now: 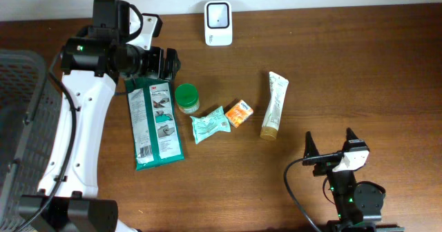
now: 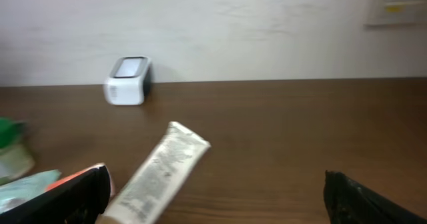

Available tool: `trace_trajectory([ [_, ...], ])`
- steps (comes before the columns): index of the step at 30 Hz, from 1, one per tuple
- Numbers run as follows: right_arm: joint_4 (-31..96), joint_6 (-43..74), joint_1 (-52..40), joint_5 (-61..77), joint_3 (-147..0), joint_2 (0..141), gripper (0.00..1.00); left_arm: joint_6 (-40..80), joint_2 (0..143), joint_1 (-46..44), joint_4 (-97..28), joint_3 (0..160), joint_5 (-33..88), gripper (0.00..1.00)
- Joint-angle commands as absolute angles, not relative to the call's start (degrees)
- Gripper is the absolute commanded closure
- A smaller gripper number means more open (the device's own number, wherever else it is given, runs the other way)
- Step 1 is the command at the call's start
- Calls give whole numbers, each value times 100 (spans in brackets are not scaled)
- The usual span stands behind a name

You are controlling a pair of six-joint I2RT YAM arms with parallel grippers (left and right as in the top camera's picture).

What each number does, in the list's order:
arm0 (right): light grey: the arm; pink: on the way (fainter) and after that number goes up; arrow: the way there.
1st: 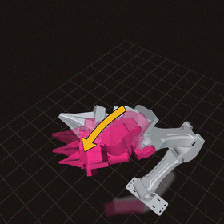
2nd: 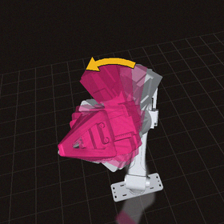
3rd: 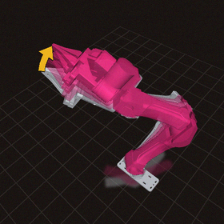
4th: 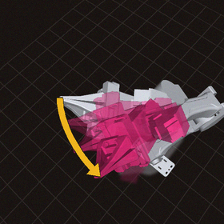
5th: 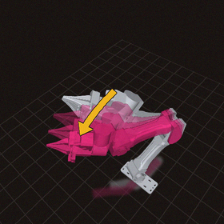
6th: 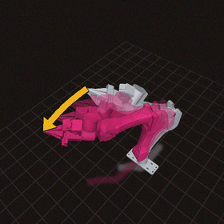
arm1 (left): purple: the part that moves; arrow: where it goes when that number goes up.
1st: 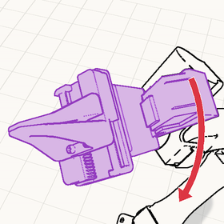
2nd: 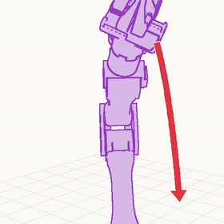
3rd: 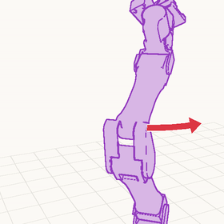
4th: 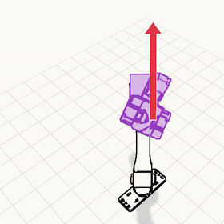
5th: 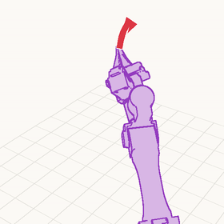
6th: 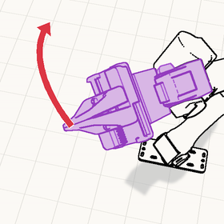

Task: Scan the item barcode
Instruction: 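Reach the right gripper to the white tube and grasp it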

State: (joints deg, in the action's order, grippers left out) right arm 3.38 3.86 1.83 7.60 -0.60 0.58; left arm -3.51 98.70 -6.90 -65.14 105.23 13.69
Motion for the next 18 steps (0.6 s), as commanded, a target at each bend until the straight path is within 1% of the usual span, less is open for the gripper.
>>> trace_trajectory([
  [1, 281, 681, 156, 1752, -93, 54, 1, -484, 9876, -698, -6521, 10551, 1199, 1],
  [3, 281, 963, 156, 1953, -333, 207, 2, -484, 9876, -698, -6519, 10551, 1201, 1],
  [6, 296, 974, 156, 2246, -1050, 786, 2, -484, 9876, -698, -6521, 10551, 1201, 1],
  [9, 757, 972, 156, 2383, -2252, 2043, 2, -484, 9876, -698, -6521, 10551, 1201, 1],
  [11, 1223, 972, 156, 2578, -3046, 2895, 2, -484, 9876, -698, -6521, 10551, 1201, 1],
  [13, 1935, 972, 156, 3017, -4045, 4032, 2, -484, 9876, -698, -6521, 10551, 1201, 1],
  [16, 2993, 972, 150, 3181, -5186, 5258, 2, -484, 9876, -698, -6523, 10551, 1201, 1],
  [18, 3968, 972, 145, 3332, -6136, 6259, 2, -484, 9876, -698, -6521, 10551, 1201, 1],
])
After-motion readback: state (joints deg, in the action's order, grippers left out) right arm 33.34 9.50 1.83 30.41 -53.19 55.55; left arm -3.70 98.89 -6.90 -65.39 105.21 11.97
